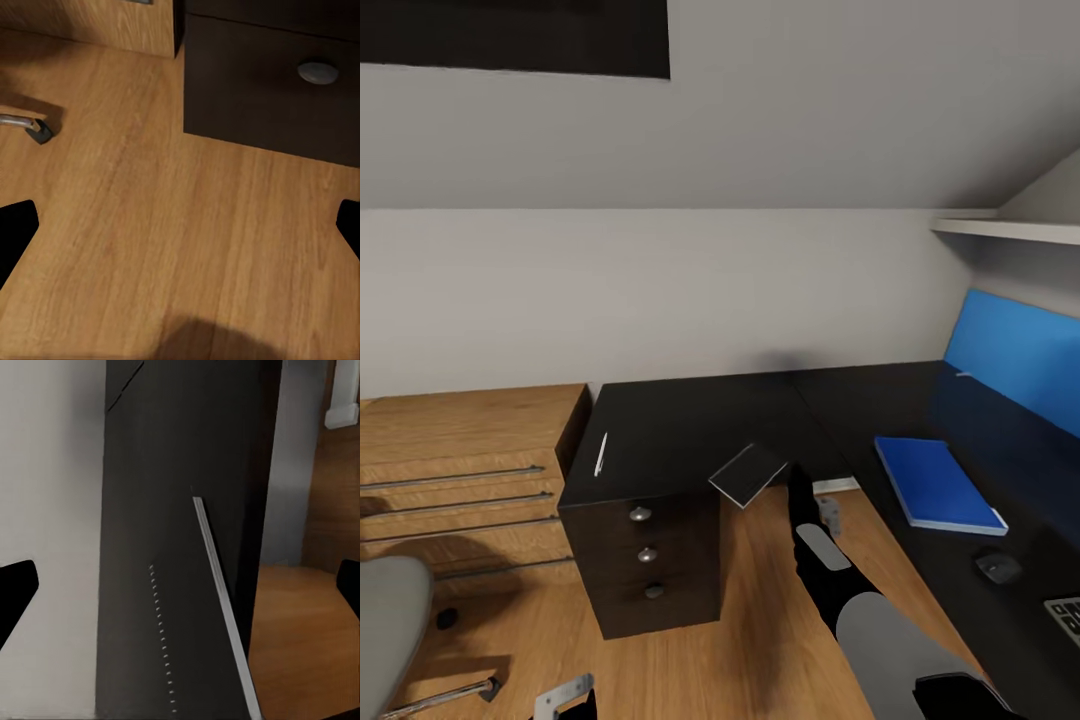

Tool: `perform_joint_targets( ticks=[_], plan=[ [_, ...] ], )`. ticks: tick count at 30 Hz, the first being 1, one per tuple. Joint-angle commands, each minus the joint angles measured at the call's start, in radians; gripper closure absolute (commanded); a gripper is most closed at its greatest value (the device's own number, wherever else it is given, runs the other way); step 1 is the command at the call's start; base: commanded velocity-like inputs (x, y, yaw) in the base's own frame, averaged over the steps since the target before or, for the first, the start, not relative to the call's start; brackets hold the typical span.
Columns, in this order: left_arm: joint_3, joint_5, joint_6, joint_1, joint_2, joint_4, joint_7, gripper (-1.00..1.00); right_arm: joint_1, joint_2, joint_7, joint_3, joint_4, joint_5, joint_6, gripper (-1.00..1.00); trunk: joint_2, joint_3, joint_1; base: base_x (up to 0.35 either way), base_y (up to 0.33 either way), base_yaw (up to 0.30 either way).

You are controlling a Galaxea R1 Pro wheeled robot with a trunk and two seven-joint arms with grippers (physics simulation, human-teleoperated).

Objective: In the bedroom, organize the workspace by keeping the computer under the desk, ensuring the monitor is on the desk, placing the keyboard on the desk next to the monitor, placing the mouse on the desk next to the keyboard, moving the folder from the swivel chair onto the desk next to the mouse, stacking the notebook on top of the folder with the pen on top of the notebook, and positioning the swivel chair next to the desk.

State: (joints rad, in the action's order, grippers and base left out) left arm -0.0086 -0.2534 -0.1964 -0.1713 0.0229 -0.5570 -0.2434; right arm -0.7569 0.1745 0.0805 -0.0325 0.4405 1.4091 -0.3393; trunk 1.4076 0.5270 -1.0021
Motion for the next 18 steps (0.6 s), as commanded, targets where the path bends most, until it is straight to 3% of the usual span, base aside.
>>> perform_joint_targets(
  ticks=[1,4,18],
  plan=[
    [0.000,-0.006,-0.003,-0.001,0.000,0.000,-0.002,-1.00,-0.001,0.000,0.007,-0.003,-0.001,0.011,0.010,-1.00,0.008,0.004,-0.004,0.000,0.000,0.014],
    [0.001,-0.006,-0.003,-0.001,0.000,0.000,-0.002,-1.00,-0.001,0.000,0.007,-0.003,-0.002,0.011,0.047,-1.00,0.029,0.014,-0.015,0.000,0.000,0.006],
    [0.001,-0.007,-0.009,0.000,0.000,-0.001,-0.001,-1.00,0.000,0.000,0.008,-0.009,-0.003,0.010,0.058,-1.00,0.127,0.057,-0.069,0.000,0.000,0.000]
  ],
)
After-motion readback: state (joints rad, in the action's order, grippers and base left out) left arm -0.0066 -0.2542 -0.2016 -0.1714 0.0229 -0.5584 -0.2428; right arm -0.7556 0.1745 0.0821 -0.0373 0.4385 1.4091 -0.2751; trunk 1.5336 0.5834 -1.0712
